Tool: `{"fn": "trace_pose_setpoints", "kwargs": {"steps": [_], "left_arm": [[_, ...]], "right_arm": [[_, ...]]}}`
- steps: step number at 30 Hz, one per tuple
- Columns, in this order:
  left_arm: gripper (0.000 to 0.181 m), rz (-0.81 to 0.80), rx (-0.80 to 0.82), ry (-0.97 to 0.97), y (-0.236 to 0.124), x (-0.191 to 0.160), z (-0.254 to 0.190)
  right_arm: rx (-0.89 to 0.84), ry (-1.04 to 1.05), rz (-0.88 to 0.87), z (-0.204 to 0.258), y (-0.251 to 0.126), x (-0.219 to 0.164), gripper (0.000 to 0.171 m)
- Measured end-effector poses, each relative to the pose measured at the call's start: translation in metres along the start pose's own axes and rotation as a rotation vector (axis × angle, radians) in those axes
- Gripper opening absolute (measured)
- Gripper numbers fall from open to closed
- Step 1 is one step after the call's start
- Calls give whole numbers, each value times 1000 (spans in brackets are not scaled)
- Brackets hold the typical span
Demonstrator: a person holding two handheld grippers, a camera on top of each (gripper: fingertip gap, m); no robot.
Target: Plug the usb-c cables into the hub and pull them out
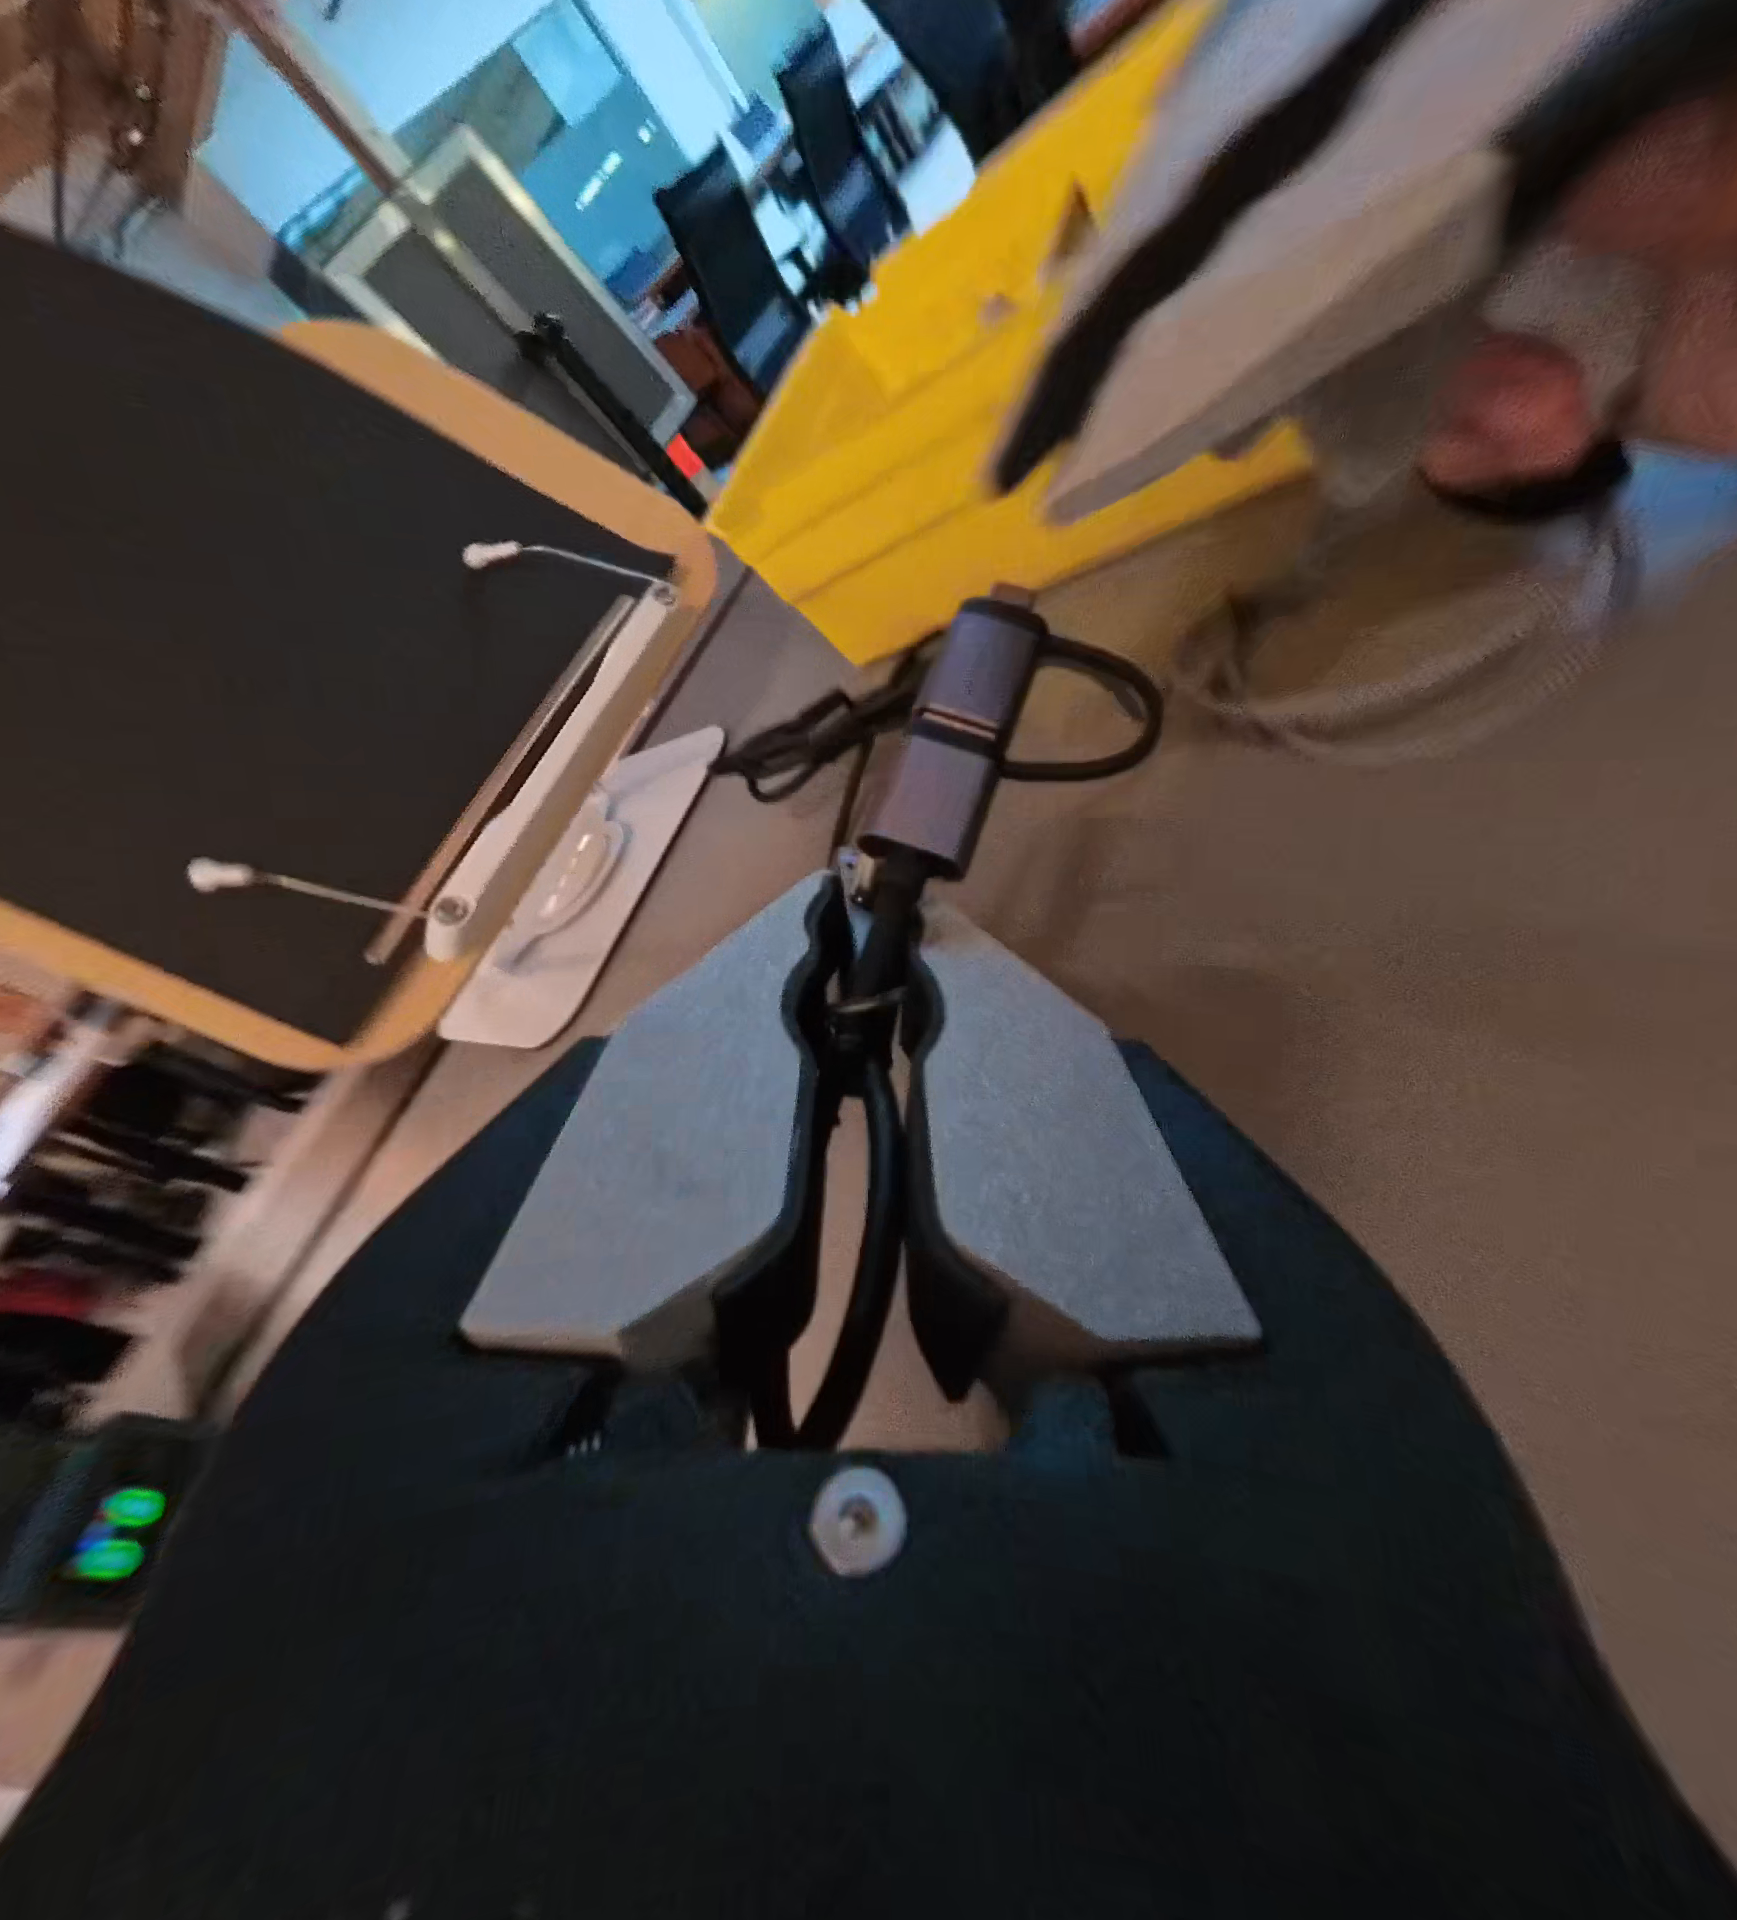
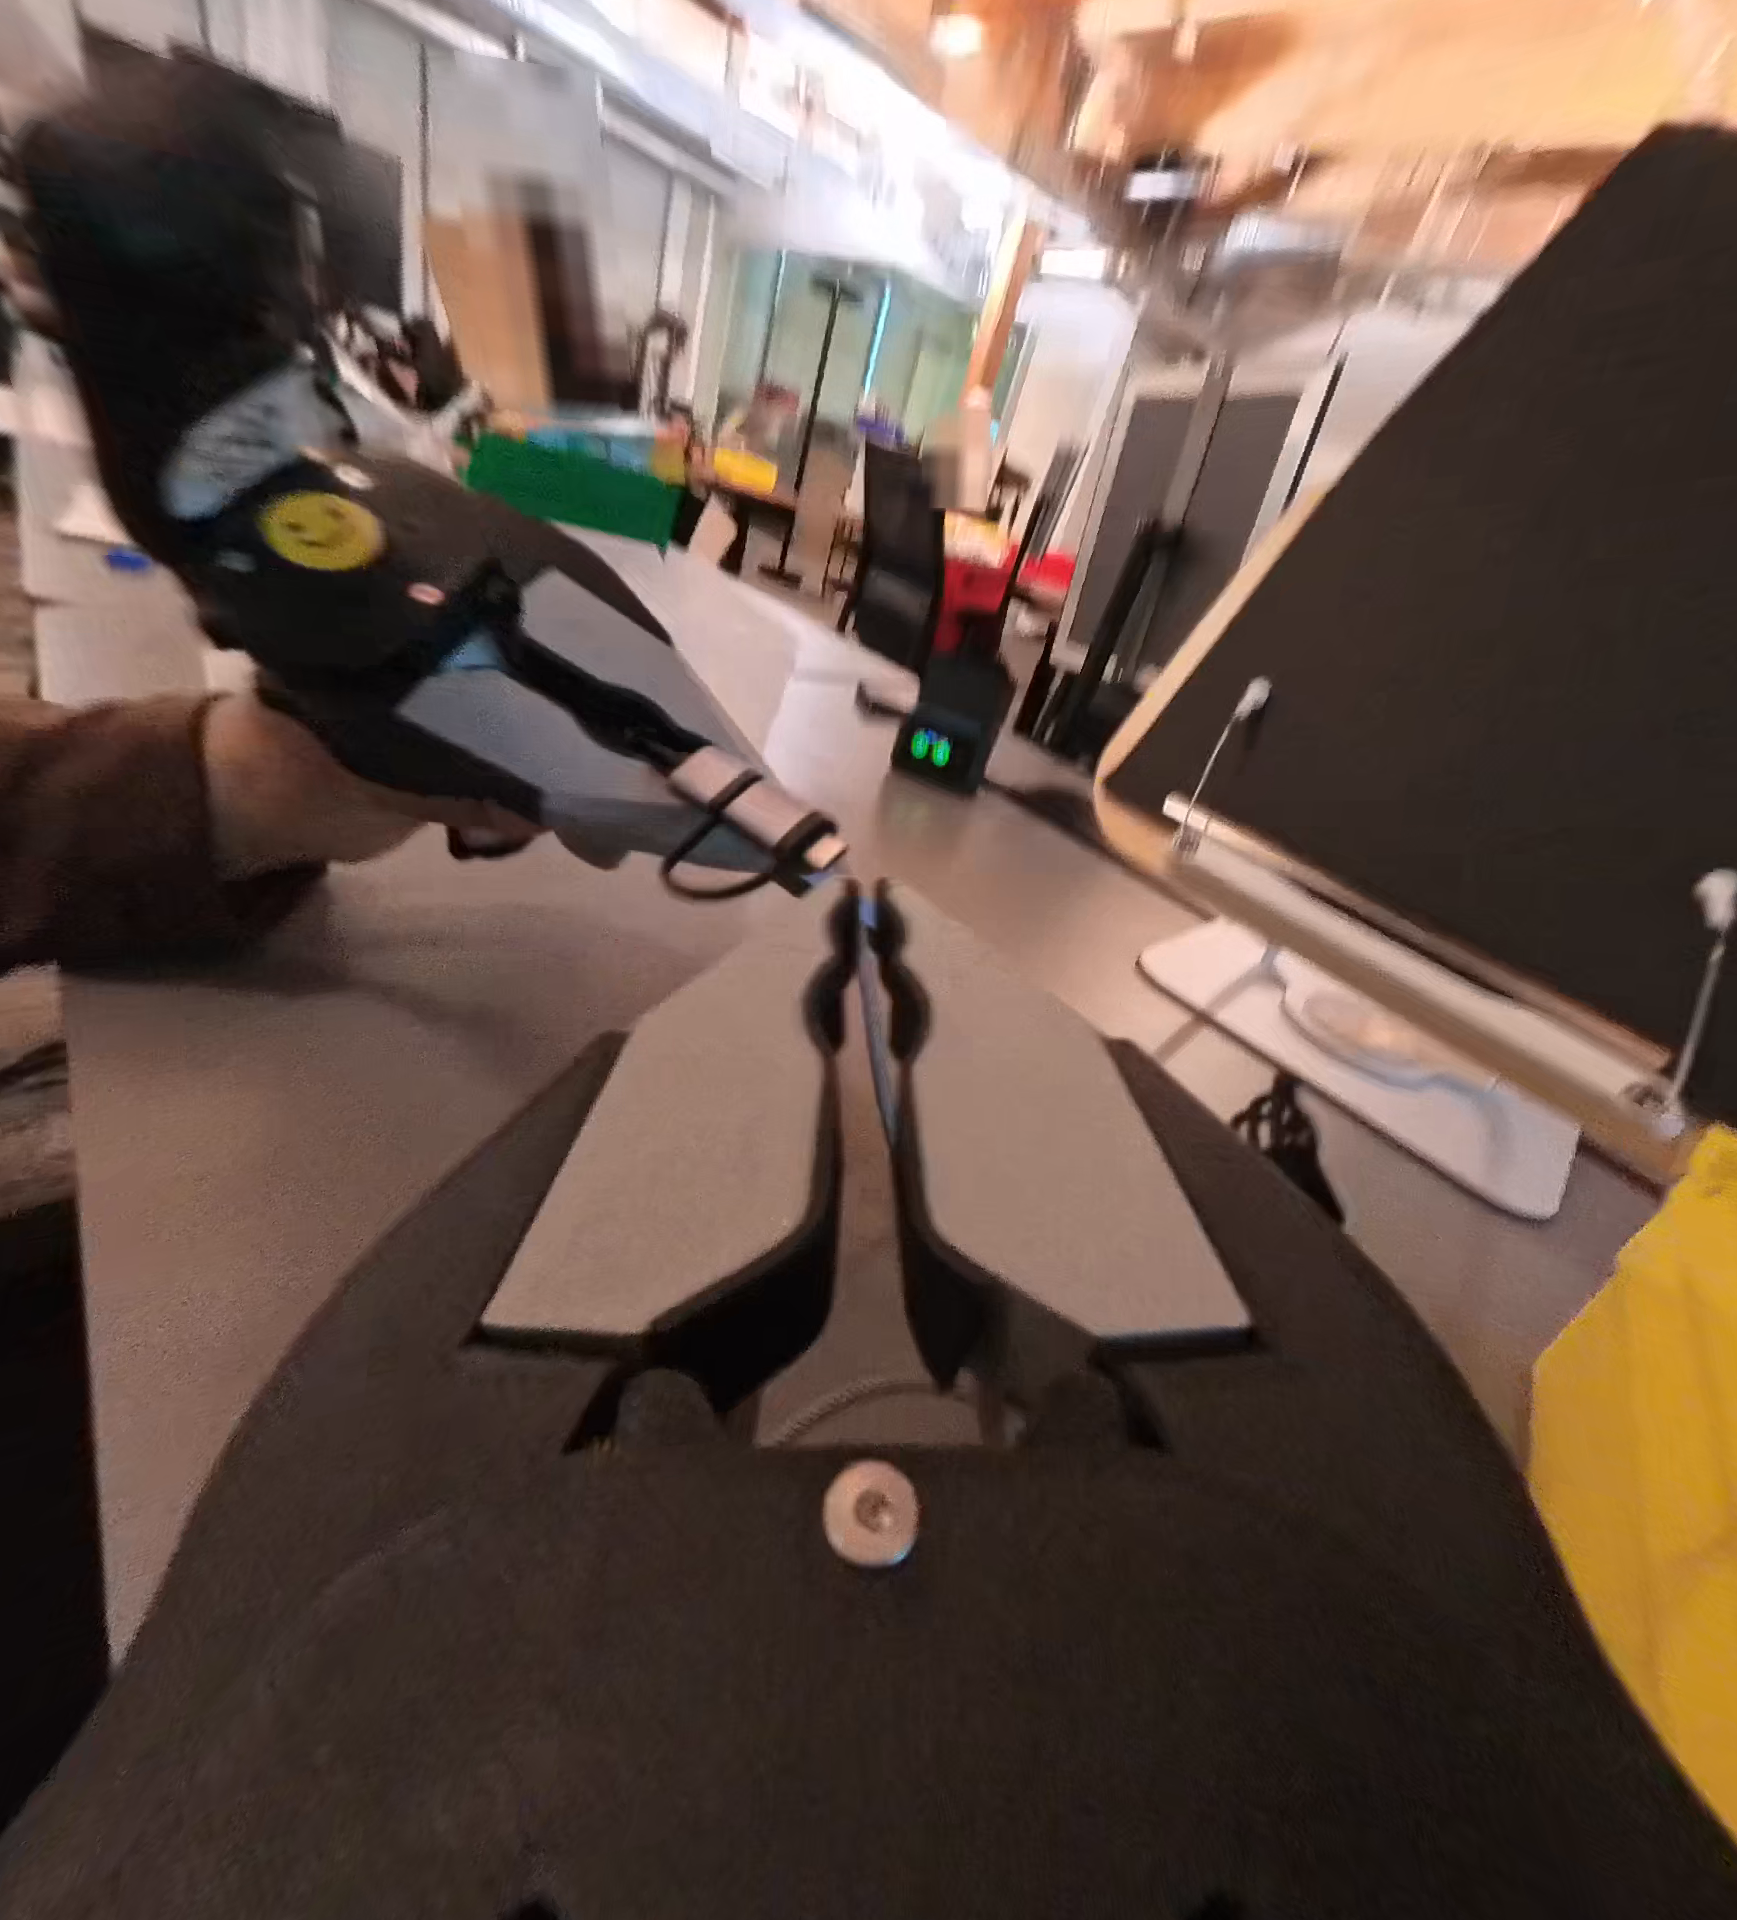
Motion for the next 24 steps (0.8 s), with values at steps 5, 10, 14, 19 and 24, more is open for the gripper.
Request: {"fn": "trace_pose_setpoints", "kwargs": {"steps": [5,10,14,19,24], "left_arm": [[7,-145,-49,-482,-14,-10,38],[6,-251,-123,-701,-20,-12,49],[6,-317,-218,-763,-17,-2,42],[6,-360,-306,-835,-17,1,39],[6,-363,-401,-864,-14,5,30]], "right_arm": [[23,-94,-40,26,-5,8,0],[200,25,85,65,22,3,13],[129,169,263,59,50,-3,48],[-33,133,201,13,54,-3,42],[-6,-94,126,0,57,5,34]]}}
Point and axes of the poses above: each gripper's, where its closed fingertips meet, y out along the fingers, x out of its top, z = x × y across the jaws, the point moved 5 cm from there along -y, back along the fingers, and after that the axes turned 1 degree about -z, right-handed, at the moved point
